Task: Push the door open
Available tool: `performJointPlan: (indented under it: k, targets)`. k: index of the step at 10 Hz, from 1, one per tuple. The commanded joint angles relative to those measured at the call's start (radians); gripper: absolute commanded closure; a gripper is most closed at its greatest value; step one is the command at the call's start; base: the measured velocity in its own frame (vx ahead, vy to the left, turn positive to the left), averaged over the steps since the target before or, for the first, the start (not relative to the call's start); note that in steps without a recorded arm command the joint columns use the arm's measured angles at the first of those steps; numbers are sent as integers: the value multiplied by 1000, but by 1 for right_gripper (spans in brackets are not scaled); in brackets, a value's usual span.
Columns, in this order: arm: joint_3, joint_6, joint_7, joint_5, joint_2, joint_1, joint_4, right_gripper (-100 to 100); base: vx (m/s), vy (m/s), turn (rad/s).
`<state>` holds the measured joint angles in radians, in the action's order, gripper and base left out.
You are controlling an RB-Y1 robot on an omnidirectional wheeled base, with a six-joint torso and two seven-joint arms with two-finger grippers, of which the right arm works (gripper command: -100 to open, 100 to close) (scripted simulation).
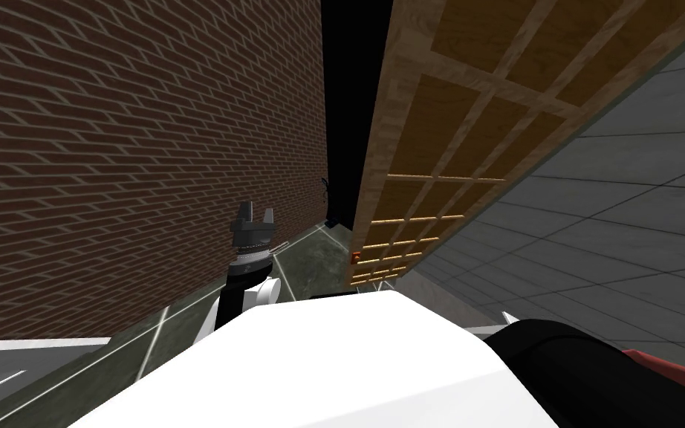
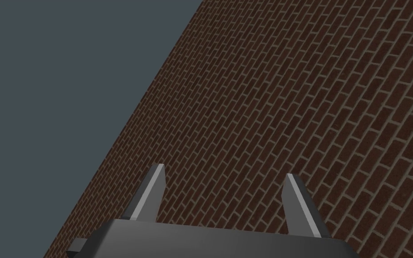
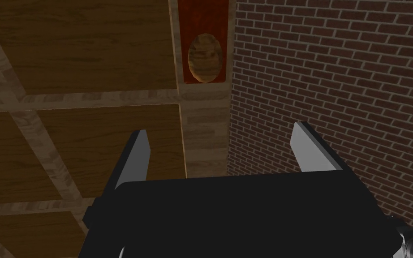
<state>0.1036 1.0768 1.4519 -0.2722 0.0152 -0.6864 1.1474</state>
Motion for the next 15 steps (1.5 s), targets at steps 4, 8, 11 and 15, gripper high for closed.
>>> performJointPlan:
  k: [4, 8, 11, 15]
  targets:
    - [-6, -25, 1, 2, -40, 6, 16, -100, 133, 22, 17]
    - [-12, -56, 2, 3, -1, 13, 36, -100, 211, 11, 20]
    - [-11, -50, 1, 2, -12, 10, 34, 100, 17, 1, -1]
    - [-11, -50, 1, 2, -12, 10, 34, 100, -17, -1, 0]
